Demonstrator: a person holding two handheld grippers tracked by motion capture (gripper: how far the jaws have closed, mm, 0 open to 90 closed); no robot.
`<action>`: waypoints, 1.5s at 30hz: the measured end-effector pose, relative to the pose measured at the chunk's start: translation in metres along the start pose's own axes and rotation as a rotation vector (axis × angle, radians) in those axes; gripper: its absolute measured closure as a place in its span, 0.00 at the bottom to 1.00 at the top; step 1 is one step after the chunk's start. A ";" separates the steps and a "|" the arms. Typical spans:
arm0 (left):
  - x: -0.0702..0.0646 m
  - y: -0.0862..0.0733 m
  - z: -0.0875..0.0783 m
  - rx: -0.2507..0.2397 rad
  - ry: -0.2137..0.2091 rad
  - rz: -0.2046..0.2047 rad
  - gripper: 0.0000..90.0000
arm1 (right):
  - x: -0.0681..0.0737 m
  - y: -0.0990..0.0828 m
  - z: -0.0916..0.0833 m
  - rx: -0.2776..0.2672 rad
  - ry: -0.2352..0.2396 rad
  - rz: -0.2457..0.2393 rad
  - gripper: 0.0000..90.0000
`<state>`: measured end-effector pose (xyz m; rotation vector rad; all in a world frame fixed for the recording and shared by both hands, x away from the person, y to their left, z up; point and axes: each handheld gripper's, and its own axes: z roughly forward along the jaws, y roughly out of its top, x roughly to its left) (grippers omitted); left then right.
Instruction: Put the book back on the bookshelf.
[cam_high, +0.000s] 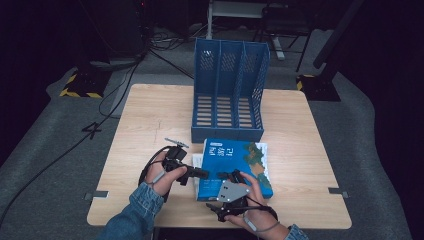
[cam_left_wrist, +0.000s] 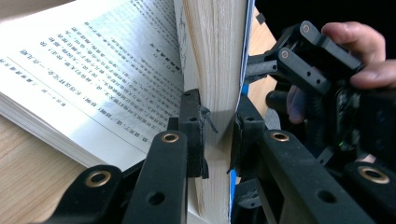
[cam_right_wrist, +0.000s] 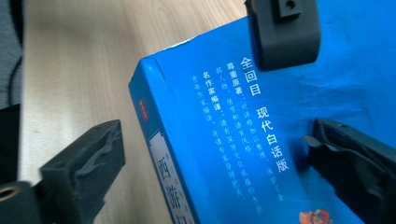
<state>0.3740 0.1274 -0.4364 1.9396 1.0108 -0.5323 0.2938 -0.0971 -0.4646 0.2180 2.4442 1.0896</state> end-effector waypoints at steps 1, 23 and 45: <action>0.000 0.001 0.000 0.001 0.000 -0.001 0.87 | 0.001 -0.001 0.001 -0.004 -0.012 -0.005 0.02; 0.001 -0.003 0.006 -0.005 -0.004 -0.069 0.86 | 0.025 -0.011 0.024 0.052 -0.292 -0.225 0.00; 0.007 -0.017 0.016 -0.044 0.076 -0.103 0.82 | 0.014 -0.018 0.037 0.044 -0.220 -0.195 0.01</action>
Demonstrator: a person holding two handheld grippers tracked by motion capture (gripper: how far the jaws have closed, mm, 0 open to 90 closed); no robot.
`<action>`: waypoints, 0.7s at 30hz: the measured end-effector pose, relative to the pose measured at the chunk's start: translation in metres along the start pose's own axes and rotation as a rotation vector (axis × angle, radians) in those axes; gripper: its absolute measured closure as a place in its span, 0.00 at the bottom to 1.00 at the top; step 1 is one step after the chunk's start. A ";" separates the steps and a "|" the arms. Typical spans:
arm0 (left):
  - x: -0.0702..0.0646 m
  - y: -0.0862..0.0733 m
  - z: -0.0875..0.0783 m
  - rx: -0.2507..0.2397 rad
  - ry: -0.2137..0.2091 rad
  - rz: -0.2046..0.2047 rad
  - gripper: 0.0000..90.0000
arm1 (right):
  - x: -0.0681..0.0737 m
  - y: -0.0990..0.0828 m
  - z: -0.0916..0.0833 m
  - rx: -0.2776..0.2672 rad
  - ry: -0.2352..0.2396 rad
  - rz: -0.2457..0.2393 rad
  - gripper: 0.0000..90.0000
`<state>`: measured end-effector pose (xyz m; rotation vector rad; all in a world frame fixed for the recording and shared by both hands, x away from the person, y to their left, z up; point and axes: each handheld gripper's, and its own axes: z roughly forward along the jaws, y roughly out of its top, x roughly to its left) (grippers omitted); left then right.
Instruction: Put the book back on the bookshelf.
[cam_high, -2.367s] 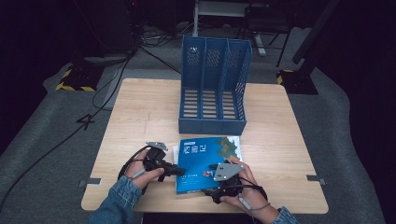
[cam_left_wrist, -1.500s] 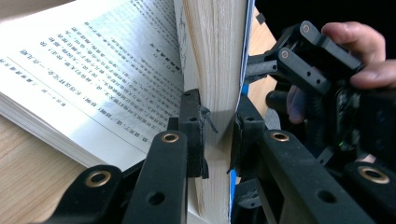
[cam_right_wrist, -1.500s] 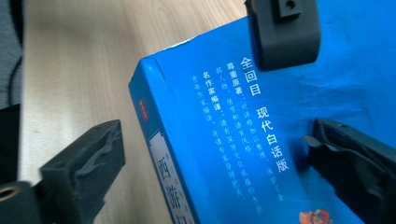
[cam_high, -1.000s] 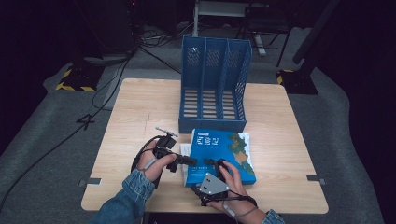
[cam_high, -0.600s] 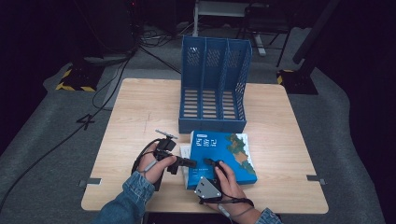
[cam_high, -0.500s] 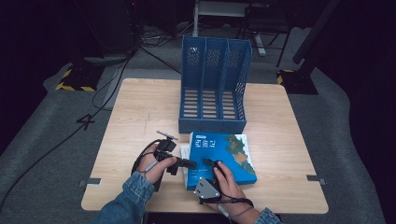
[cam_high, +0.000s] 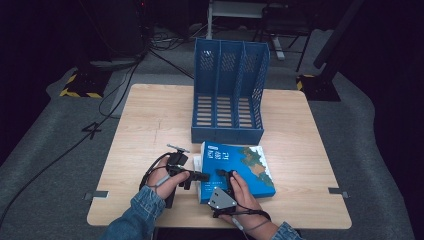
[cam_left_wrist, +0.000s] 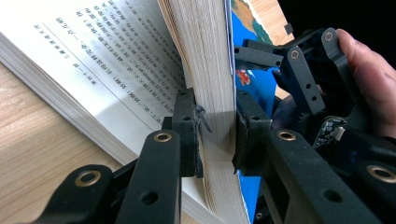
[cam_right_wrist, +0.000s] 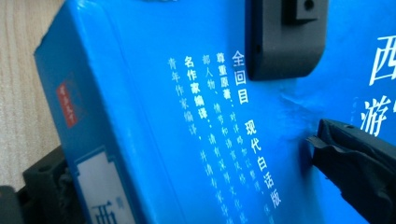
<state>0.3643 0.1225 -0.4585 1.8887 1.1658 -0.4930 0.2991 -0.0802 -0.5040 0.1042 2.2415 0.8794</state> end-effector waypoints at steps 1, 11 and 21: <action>0.000 0.000 0.000 -0.005 0.000 -0.003 0.82 | 0.000 0.002 0.000 0.012 -0.002 -0.011 0.01; 0.004 -0.002 0.003 0.000 0.031 0.036 0.75 | 0.005 0.008 -0.001 0.035 -0.003 -0.079 0.18; 0.016 -0.003 0.001 0.015 0.015 0.064 0.58 | 0.002 0.012 0.001 0.102 0.008 -0.201 0.33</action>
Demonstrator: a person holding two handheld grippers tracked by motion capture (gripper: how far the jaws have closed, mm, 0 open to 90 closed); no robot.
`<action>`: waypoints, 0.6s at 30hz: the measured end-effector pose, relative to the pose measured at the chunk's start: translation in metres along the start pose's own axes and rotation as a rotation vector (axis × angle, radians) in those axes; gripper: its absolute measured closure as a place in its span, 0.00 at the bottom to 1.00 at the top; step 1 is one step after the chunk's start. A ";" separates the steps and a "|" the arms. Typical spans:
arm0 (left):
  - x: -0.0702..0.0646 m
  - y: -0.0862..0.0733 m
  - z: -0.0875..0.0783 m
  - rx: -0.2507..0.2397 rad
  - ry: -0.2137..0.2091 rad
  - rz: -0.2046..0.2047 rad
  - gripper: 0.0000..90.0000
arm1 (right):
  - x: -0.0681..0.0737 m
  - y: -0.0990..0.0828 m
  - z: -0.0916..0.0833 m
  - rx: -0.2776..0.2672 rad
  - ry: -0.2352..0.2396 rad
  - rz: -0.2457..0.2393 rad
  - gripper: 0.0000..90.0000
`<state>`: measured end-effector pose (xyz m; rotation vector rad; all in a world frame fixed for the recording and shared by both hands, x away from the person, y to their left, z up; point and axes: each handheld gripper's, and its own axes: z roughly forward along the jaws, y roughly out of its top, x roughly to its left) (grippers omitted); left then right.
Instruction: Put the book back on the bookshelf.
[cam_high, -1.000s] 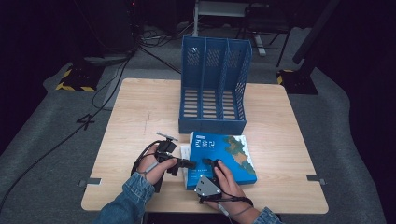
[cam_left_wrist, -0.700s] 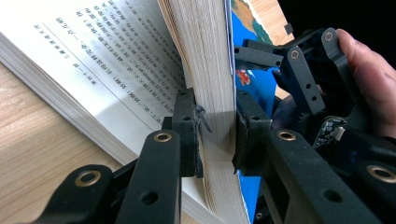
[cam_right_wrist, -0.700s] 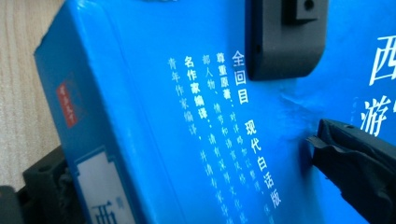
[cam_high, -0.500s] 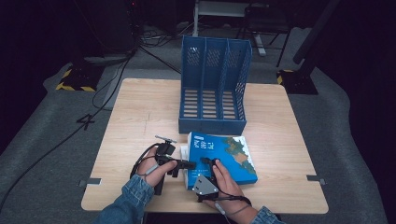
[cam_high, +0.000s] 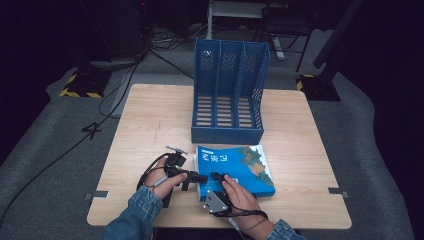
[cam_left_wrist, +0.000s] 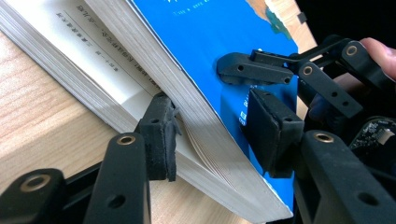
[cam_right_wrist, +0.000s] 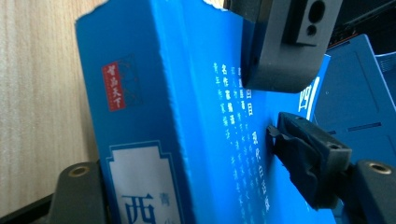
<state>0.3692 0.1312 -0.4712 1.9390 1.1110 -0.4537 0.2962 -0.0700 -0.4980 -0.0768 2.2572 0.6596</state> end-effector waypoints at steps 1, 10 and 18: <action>0.000 0.000 0.000 -0.002 0.001 0.008 0.57 | 0.000 0.001 0.000 0.006 -0.001 -0.001 0.34; 0.009 -0.004 -0.031 -0.079 0.086 0.070 0.53 | -0.011 0.003 -0.006 -0.001 -0.011 0.041 0.62; 0.037 -0.009 -0.044 -0.157 0.293 0.120 0.50 | -0.044 0.000 -0.013 -0.043 0.091 0.205 0.65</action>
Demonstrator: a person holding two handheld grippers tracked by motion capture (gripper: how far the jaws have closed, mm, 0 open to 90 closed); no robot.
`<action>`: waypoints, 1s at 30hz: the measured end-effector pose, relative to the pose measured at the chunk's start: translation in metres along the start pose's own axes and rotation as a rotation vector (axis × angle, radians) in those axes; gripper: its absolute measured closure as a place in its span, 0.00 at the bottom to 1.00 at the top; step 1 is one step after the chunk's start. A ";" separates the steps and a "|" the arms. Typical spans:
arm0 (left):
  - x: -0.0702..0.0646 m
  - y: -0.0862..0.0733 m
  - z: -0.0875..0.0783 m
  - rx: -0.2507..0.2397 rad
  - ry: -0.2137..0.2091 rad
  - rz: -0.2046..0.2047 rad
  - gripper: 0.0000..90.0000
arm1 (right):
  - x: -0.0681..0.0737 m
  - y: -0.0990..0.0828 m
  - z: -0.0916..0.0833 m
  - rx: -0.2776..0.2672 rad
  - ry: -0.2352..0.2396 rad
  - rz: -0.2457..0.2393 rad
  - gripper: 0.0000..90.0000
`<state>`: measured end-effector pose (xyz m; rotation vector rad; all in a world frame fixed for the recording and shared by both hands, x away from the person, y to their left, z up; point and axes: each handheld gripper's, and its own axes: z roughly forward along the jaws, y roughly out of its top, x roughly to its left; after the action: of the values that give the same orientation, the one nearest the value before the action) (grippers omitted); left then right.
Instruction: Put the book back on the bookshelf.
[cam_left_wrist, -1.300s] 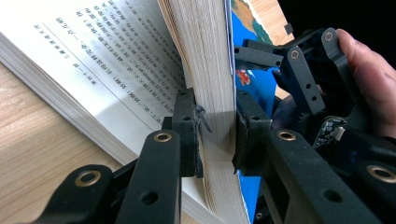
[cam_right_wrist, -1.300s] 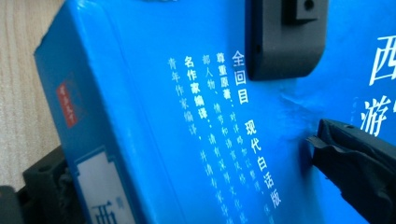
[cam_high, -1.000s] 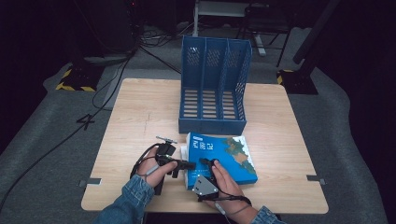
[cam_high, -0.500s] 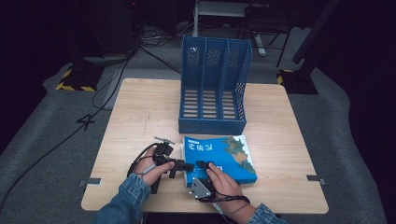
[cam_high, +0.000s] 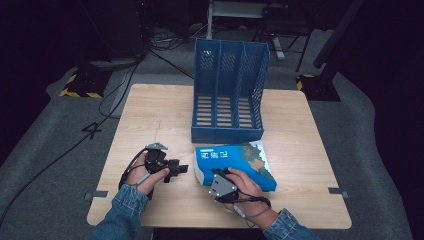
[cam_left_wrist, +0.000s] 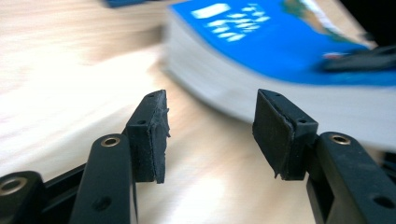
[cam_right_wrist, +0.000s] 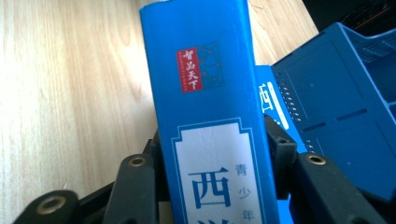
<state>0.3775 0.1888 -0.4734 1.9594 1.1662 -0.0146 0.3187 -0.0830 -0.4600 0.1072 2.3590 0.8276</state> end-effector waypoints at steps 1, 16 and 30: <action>0.004 -0.001 0.000 -0.001 0.040 0.015 0.49 | -0.003 0.001 -0.001 -0.002 0.004 0.011 0.65; 0.032 -0.009 0.007 0.018 0.306 0.167 0.41 | -0.057 0.013 -0.032 -0.042 0.035 0.172 0.68; 0.038 -0.011 0.013 -0.025 0.329 0.209 0.34 | -0.101 0.017 -0.064 -0.136 0.044 0.356 0.68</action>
<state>0.3959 0.2097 -0.5037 2.1041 1.1512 0.4443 0.3596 -0.1311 -0.3565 0.4669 2.3506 1.1662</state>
